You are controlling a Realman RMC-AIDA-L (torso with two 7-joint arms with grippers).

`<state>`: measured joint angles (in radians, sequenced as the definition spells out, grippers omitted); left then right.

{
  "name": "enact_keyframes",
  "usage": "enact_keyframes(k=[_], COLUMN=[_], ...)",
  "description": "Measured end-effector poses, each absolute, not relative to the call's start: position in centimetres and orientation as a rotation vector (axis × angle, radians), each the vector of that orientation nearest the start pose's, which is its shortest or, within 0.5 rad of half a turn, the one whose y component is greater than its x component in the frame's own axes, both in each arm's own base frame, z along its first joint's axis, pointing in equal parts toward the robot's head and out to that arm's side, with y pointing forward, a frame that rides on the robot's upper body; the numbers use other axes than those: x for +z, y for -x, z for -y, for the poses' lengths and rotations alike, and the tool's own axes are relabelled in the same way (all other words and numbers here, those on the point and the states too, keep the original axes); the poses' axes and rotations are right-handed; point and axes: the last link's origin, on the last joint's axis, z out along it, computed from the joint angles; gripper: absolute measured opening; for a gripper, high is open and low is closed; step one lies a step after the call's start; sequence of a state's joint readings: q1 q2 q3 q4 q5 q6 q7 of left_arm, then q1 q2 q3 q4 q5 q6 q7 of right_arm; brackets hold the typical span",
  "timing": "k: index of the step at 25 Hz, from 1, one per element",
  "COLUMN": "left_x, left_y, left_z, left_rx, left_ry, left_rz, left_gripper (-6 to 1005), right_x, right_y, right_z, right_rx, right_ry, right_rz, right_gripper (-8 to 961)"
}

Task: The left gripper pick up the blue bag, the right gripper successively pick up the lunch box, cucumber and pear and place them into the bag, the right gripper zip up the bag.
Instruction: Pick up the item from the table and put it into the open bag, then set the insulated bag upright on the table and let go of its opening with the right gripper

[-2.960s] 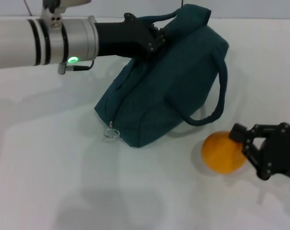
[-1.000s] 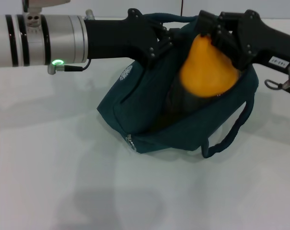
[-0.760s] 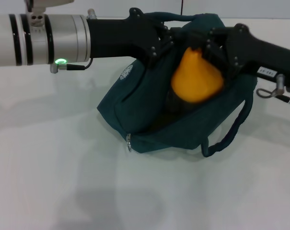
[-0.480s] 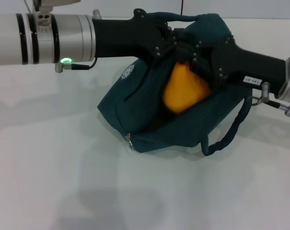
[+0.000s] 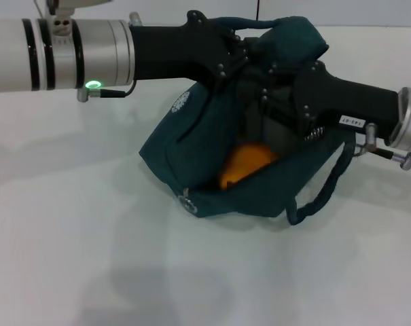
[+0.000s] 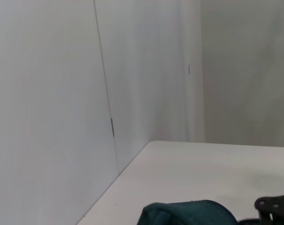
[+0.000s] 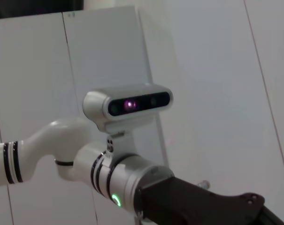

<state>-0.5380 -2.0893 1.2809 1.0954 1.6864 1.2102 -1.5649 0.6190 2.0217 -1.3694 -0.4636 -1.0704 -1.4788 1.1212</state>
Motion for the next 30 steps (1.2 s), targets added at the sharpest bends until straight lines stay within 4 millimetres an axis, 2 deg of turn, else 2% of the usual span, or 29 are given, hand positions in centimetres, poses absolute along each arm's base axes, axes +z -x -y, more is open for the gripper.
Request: enact_keyframes(k=[1,6,12,16,22,30], left_x=[-0.8,-0.8,-0.7,-0.7,-1.1,-1.2], left_y=[13.3,13.4,13.7,14.0,13.8,13.6], left_z=[-37.5,-37.5,-37.8,-37.9,-38.0,-38.1], left_rx=[-0.647,-0.648,-0.642,-0.642,-0.635,-0.639], left_ry=[2.713,2.703,2.68,2.675,2.691,2.694], left_rz=[0.132,0.14,0.164,0.182,0.181,0.172], left_gripper=[43,43,43,43,44,44], right_x=[-2.5,-1.2,1.1,2.4,1.9,-0.4], right_y=[-17.3,-17.8,-20.2,-22.5,-26.0,-26.4], right_z=[-34.8,-33.9,-30.7,-28.7,-27.6,-28.6], right_rx=[1.257,1.33,1.312,1.197,1.022,0.862], right_ry=[2.648,2.595,2.643,2.795,2.867,2.891], right_rz=[-0.289,-0.262,-0.141,-0.123,-0.317,-0.411], right_gripper=[32,220,448,502,514,511])
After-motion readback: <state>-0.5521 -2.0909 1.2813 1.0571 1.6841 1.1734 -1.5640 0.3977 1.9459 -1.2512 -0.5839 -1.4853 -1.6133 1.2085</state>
